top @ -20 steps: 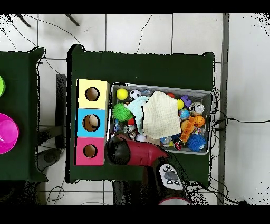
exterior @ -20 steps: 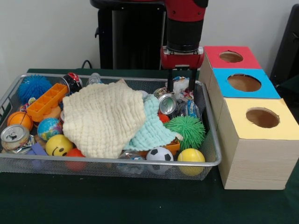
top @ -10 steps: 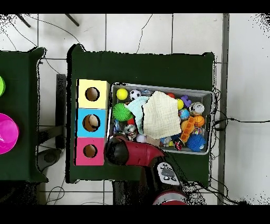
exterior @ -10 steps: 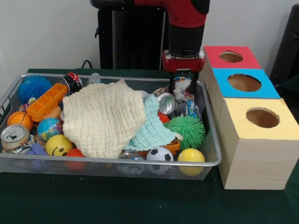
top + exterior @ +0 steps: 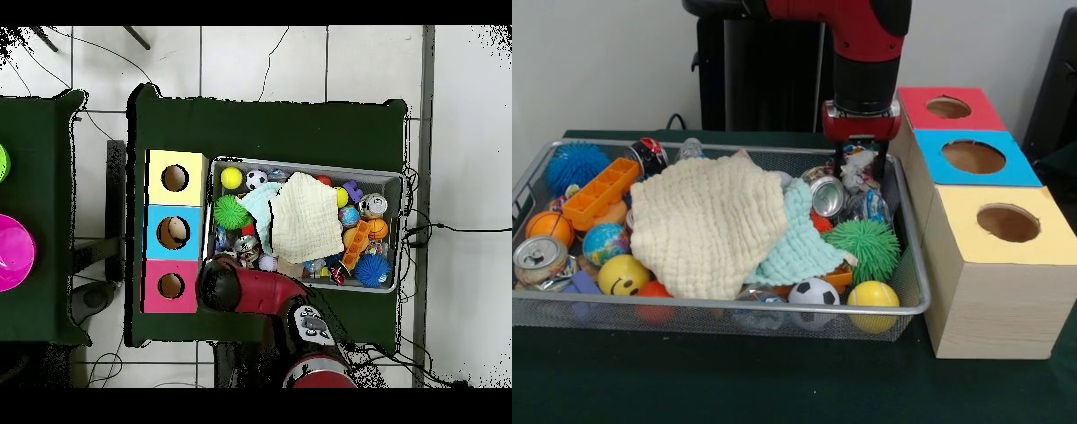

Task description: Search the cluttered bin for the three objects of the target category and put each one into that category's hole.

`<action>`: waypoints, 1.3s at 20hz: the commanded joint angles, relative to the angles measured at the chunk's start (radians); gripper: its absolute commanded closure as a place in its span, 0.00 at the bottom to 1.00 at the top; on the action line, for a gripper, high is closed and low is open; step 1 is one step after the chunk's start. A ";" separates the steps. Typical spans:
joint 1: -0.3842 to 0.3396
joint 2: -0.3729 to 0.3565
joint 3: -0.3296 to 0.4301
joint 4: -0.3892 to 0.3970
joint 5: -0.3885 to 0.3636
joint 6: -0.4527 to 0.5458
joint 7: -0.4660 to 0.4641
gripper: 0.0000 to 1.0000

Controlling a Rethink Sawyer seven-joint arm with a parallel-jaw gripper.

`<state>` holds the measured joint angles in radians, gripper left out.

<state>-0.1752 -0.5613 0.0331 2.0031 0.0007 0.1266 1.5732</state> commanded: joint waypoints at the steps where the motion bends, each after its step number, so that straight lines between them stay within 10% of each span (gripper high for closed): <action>1: 0.014 0.059 -0.004 -0.075 0.068 0.080 0.199 0.00; 4: 0.018 0.065 -0.009 -0.078 0.074 0.089 0.197 0.00; 5: 0.019 0.068 -0.010 -0.077 0.075 0.089 0.193 1.00; 15: 0.039 0.007 -0.035 -0.060 0.072 0.071 0.190 1.00; 26: 0.049 -0.346 -0.039 -0.042 0.074 0.336 0.150 1.00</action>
<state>-0.1301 -0.7219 -0.0143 2.0047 0.0272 0.2689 1.5732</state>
